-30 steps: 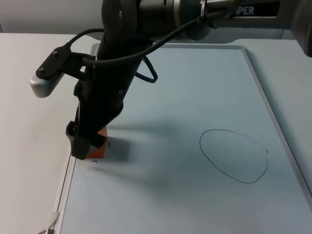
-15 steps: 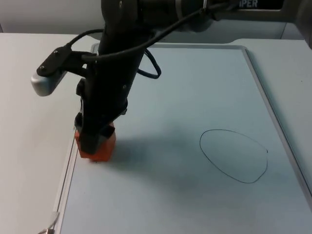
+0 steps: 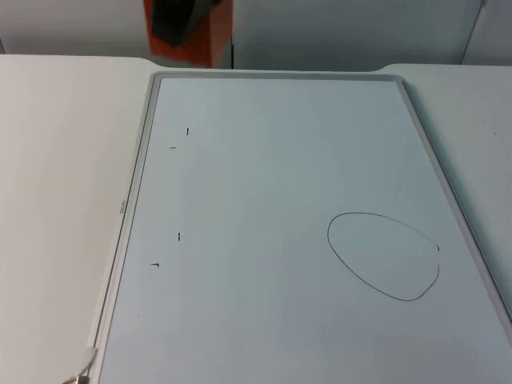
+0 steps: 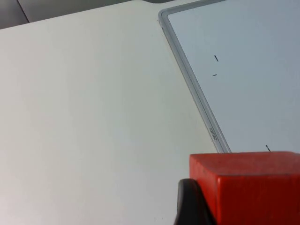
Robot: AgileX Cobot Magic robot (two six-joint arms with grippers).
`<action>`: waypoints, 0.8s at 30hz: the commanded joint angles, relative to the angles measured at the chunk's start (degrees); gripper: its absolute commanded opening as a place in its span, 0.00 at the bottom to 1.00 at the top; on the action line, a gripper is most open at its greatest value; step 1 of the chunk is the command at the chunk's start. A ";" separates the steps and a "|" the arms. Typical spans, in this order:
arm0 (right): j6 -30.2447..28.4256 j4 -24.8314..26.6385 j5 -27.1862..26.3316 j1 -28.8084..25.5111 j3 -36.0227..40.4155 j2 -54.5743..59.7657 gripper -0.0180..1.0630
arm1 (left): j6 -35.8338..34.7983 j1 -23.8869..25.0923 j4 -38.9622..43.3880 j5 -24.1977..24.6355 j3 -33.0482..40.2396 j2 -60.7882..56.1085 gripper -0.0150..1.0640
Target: Pick up one cube with the left hand and another cube with the right hand. First place the cube in the right hand at the target position, then stack the cube in the left hand on top.
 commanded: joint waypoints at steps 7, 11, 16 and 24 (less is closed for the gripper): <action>5.60 -0.08 0.07 -5.49 11.78 -17.35 0.01 | -0.18 -0.45 0.32 0.32 0.08 -0.42 0.09; 9.95 -0.08 -4.05 -10.26 24.16 -24.91 0.01 | -0.18 -0.45 0.32 0.32 0.08 -0.42 0.09; 14.90 -0.08 -12.10 -16.27 39.97 -30.82 0.01 | -0.18 -0.45 0.32 0.32 0.08 -0.42 0.09; 19.93 0.31 -29.69 -19.39 59.14 -31.65 0.01 | -0.18 -0.45 0.32 0.32 0.08 -0.42 0.09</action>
